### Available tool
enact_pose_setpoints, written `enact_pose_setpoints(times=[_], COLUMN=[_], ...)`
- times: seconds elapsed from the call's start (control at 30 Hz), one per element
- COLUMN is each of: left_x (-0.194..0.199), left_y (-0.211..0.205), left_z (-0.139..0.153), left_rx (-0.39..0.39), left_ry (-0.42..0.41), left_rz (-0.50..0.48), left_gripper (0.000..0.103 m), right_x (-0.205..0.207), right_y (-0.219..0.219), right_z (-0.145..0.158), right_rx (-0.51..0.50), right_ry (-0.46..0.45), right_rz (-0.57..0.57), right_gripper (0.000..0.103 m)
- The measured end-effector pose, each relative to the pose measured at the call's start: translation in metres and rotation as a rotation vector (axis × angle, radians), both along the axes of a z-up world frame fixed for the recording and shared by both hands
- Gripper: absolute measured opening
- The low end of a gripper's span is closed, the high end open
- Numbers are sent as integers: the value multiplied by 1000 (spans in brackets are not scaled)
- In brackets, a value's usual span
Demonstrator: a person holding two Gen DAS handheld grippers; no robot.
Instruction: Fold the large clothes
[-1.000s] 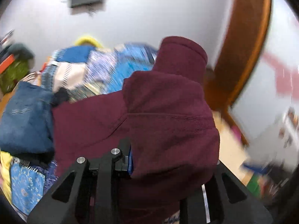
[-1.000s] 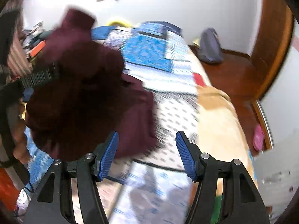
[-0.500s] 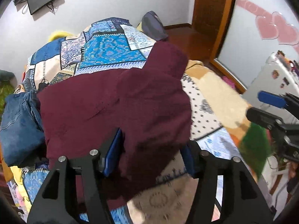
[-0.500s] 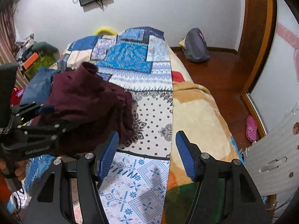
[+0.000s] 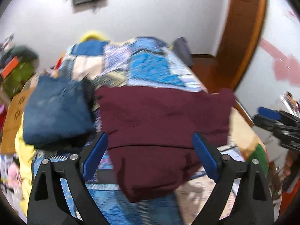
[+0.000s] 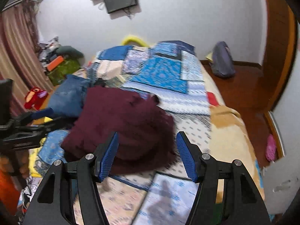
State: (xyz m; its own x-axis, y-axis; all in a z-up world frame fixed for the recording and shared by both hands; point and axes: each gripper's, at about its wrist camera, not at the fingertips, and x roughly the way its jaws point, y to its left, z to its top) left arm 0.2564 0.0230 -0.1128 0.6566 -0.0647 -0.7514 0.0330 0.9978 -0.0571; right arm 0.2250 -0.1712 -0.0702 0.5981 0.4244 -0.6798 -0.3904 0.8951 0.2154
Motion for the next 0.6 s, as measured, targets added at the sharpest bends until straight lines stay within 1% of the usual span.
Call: enact_pose_setpoints(times=[0.07, 0.13, 0.2, 0.23, 0.3, 0.37, 0.4, 0.43, 0.47, 0.53, 0.57, 0.6], left_x=[7, 14, 21, 25, 26, 22, 18, 14, 10, 6, 5, 4], left_y=[18, 28, 32, 29, 22, 10, 7, 2, 0, 1, 4, 7], left_z=[-10, -22, -41, -56, -76, -94, -100, -107, -111, -123, -127, -132], left_rx=[-11, -17, -31, -37, -25, -2, -1, 8, 19, 27, 19, -3], left_ry=[31, 66, 128, 177, 214, 230, 230, 225, 223, 230, 235, 240], left_rz=[46, 62, 53, 37, 12, -33, -50, -64, -65, -65, -63, -62], left_gripper=[91, 91, 91, 91, 92, 93, 95, 101, 102, 102, 102, 102], right_x=[5, 15, 24, 30, 40, 47, 49, 50, 50, 48, 47, 46], right_y=[14, 30, 41, 45, 49, 49, 48, 44, 40, 28, 23, 16], right_z=[3, 0, -8, -14, -28, -45, -55, -64, -70, -85, -88, -93], right_rx=[12, 7, 9, 9, -9, -52, -76, -98, -114, -112, -107, -103], right_ry=[-12, -6, 16, 35, 72, 103, 116, 123, 125, 138, 144, 147], right_rz=[38, 68, 94, 105, 95, 87, 89, 90, 88, 100, 98, 92], right_gripper=[60, 60, 60, 60, 60, 60, 60, 60, 60, 63, 63, 68])
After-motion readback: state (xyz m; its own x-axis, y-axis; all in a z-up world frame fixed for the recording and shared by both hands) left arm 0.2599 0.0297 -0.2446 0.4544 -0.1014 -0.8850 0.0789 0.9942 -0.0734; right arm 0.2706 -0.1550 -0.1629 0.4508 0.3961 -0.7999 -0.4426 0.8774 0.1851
